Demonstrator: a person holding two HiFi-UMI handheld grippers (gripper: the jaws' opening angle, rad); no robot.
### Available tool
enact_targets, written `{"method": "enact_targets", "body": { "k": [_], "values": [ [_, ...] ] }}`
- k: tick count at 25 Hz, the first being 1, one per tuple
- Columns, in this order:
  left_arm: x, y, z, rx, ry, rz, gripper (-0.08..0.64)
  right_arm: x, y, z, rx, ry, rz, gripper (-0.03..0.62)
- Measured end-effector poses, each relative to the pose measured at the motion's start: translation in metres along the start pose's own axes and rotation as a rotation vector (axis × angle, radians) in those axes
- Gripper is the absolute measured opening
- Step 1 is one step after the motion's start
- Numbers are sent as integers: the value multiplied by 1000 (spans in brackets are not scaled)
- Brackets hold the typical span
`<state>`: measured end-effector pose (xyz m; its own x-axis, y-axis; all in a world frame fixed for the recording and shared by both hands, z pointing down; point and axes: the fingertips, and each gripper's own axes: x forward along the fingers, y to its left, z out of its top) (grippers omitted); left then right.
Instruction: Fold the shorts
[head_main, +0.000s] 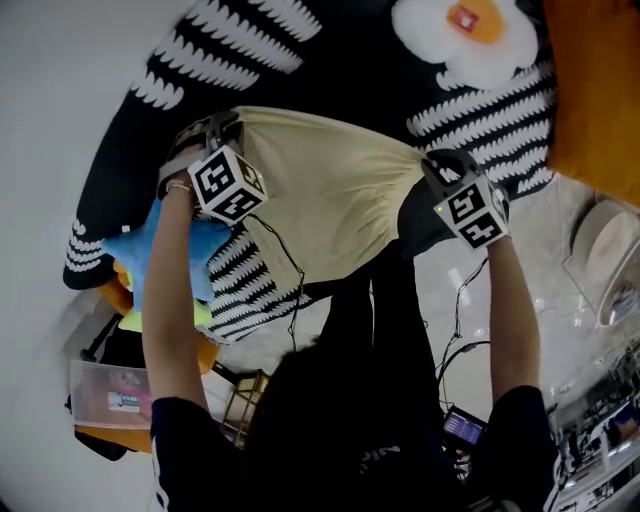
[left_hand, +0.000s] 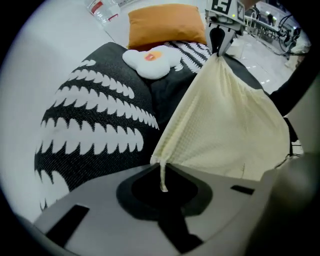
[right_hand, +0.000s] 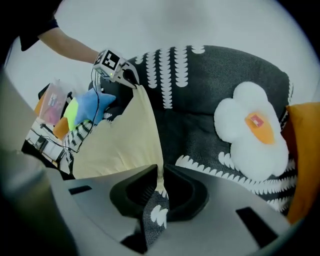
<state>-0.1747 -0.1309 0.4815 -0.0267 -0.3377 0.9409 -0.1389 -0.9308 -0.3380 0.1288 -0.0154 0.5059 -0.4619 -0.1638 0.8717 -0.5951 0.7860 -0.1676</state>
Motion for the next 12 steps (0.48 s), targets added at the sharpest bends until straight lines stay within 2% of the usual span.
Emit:
{"method": "enact_targets", "body": {
  "k": [6, 9, 12],
  "values": [
    [-75, -46, -34, -14, -94, -103, 34, -41, 59, 5, -188, -27, 5, 51],
    [-104, -68, -53, -47, -127, -124, 34, -51, 87, 4, -247, -36, 12, 50],
    [-125, -94, -60, -42, -137, -131, 34, -57, 105, -5, -314, -36, 15, 50]
  ]
}}
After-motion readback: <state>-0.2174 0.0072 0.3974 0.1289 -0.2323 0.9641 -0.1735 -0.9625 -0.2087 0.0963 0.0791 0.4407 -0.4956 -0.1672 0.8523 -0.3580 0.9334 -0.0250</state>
